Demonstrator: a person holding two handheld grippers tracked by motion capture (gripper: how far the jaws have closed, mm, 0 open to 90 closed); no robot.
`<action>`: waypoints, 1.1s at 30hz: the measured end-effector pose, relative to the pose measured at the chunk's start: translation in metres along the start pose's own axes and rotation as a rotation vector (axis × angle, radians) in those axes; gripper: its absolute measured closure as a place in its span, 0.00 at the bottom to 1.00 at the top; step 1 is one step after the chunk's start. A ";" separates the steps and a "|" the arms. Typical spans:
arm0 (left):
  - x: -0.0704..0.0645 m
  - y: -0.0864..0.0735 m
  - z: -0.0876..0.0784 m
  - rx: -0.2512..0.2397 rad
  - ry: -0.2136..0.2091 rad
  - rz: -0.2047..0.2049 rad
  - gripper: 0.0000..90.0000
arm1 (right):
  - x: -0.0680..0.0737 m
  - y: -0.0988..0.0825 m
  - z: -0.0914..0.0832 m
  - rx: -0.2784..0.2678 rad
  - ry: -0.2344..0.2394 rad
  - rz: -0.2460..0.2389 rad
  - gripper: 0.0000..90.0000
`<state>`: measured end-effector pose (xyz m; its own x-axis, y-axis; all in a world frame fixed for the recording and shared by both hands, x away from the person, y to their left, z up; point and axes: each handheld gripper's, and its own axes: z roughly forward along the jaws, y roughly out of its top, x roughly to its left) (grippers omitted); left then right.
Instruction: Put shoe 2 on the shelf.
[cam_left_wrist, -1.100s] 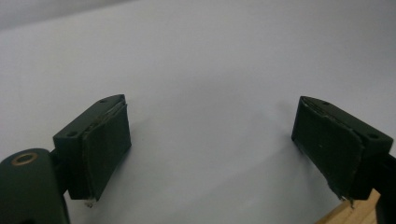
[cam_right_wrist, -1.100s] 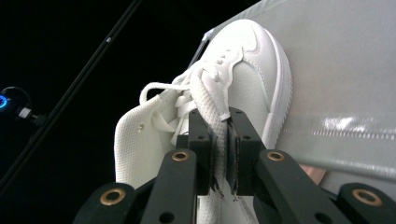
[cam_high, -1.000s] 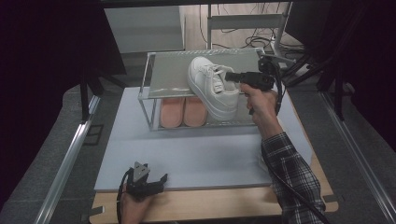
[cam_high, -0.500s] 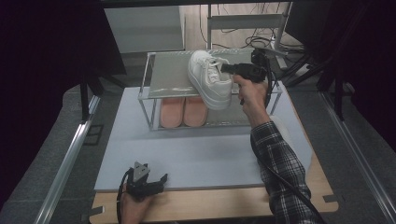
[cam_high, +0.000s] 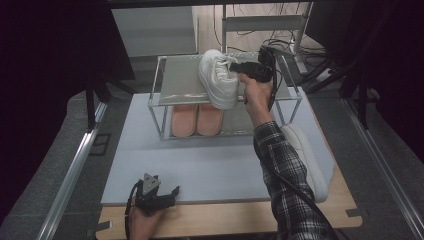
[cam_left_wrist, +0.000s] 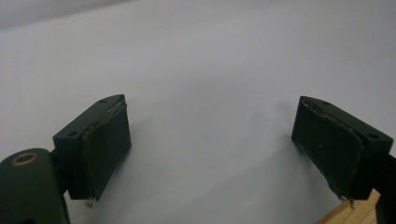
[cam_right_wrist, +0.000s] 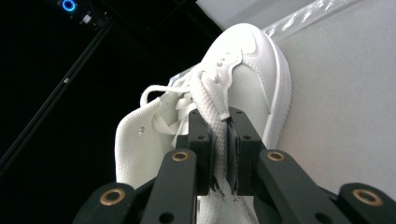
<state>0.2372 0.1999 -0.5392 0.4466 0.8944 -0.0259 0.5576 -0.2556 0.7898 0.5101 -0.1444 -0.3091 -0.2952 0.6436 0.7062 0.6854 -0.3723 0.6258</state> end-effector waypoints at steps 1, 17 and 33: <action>0.000 0.000 0.000 0.000 0.000 0.000 0.13 | 0.000 0.001 0.002 -0.005 -0.004 0.001 0.91; 0.000 0.000 0.000 0.000 0.000 0.002 0.13 | 0.005 0.002 0.012 0.002 0.029 -0.050 0.70; 0.000 0.000 0.000 -0.001 0.001 0.002 0.13 | -0.007 -0.017 -0.031 0.006 0.095 -0.134 0.66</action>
<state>0.2372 0.1998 -0.5393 0.4472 0.8941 -0.0240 0.5562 -0.2570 0.7903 0.4805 -0.1636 -0.3144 -0.4457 0.6205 0.6452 0.6396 -0.2835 0.7145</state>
